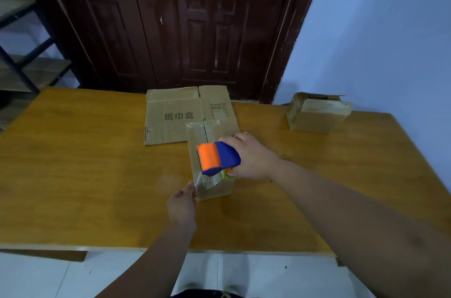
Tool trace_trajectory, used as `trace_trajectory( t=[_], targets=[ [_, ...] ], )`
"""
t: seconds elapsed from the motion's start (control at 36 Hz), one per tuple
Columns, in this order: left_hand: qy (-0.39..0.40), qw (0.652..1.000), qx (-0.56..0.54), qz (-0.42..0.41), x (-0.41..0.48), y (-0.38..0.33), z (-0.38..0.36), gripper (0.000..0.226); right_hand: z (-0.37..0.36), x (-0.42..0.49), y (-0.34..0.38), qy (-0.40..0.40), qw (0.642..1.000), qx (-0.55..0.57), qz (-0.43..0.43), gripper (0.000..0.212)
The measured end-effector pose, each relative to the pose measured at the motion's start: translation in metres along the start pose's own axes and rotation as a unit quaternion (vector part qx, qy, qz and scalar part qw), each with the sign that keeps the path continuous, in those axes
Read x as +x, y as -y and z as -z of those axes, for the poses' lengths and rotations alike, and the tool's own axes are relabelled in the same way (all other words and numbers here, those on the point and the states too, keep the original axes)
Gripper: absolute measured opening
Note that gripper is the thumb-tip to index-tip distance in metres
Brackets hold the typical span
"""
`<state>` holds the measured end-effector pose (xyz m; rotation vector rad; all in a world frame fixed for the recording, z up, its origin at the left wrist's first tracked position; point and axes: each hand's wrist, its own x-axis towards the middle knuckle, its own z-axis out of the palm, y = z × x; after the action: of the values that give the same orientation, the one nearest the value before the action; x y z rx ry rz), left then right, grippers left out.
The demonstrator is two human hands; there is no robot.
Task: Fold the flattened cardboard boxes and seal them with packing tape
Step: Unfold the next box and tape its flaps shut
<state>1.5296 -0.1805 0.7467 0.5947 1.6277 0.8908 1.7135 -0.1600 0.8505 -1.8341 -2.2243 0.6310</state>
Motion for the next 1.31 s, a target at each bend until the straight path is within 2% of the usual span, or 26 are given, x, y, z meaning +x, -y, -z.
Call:
trace_trajectory(
  t=[0.14,0.25,0.36,0.39,0.44,0.47,0.53,0.61,0.67,0.75,0.81,0.83,0.92,0.97,1.03,1.19,1.31],
  targets=[
    [0.009,0.999,0.007,0.051,0.004,-0.002,-0.001,0.037,0.0,0.001,0.001,0.001,1.0,-0.004,0.0,0.079],
    [0.047,0.99,-0.044,0.126,0.004,-0.002,-0.001,0.037,-0.001,0.001,0.002,0.001,1.0,-0.009,-0.001,0.08],
    [0.045,0.984,0.039,0.165,0.005,-0.001,0.003,0.035,-0.001,0.001,0.002,0.002,1.0,-0.015,-0.003,0.08],
    [0.029,0.987,0.065,0.143,0.005,-0.001,0.003,0.028,-0.001,0.001,0.002,0.001,1.0,-0.016,-0.004,0.08],
    [-0.027,0.994,0.098,0.044,0.003,-0.001,0.002,0.015,-0.002,0.001,0.002,0.0,1.0,-0.016,-0.003,0.079],
    [-0.047,0.993,0.105,-0.016,-0.001,-0.002,0.001,0.014,-0.002,0.001,0.002,0.0,1.0,-0.016,-0.002,0.079],
    [-0.041,0.981,0.123,-0.143,-0.009,-0.002,0.003,0.026,-0.002,0.001,0.003,-0.001,1.0,-0.015,-0.004,0.079],
    [0.082,0.946,0.169,-0.262,-0.015,-0.005,0.003,0.061,-0.002,0.001,0.003,-0.003,1.0,-0.006,-0.013,0.08],
    [0.151,0.911,0.219,-0.314,-0.013,-0.008,0.001,0.072,-0.001,0.001,0.002,-0.001,1.0,0.001,-0.016,0.081],
    [0.148,0.856,0.347,-0.354,0.002,-0.008,-0.001,0.1,0.001,0.0,0.001,0.006,0.999,0.015,-0.03,0.084],
    [0.129,0.788,0.471,-0.376,0.012,-0.007,0.001,0.109,0.003,0.0,0.001,0.009,0.999,0.019,-0.038,0.085],
    [0.114,0.754,0.516,-0.391,0.017,-0.006,0.002,0.108,0.004,0.0,0.001,0.01,0.999,0.016,-0.039,0.084],
    [0.083,0.693,0.584,-0.414,0.024,-0.009,0.005,0.091,0.005,-0.002,0.001,0.021,0.999,-0.015,-0.032,0.08],
    [0.078,0.635,0.64,-0.425,0.023,-0.014,0.005,0.074,0.005,-0.004,0.001,0.029,0.998,-0.038,-0.03,0.08],
    [0.069,0.595,0.678,-0.427,0.021,-0.019,0.004,0.064,0.007,-0.005,0.002,0.026,0.998,-0.042,-0.033,0.079],
    [0.055,0.595,0.671,-0.438,0.014,-0.026,0.002,0.063,0.023,-0.004,0.01,0.016,0.999,-0.001,-0.028,0.072],
    [0.059,0.543,0.7,-0.461,0.013,-0.022,0.005,0.061,0.029,-0.002,0.018,0.032,0.998,-0.046,-0.014,0.071]
  ],
)
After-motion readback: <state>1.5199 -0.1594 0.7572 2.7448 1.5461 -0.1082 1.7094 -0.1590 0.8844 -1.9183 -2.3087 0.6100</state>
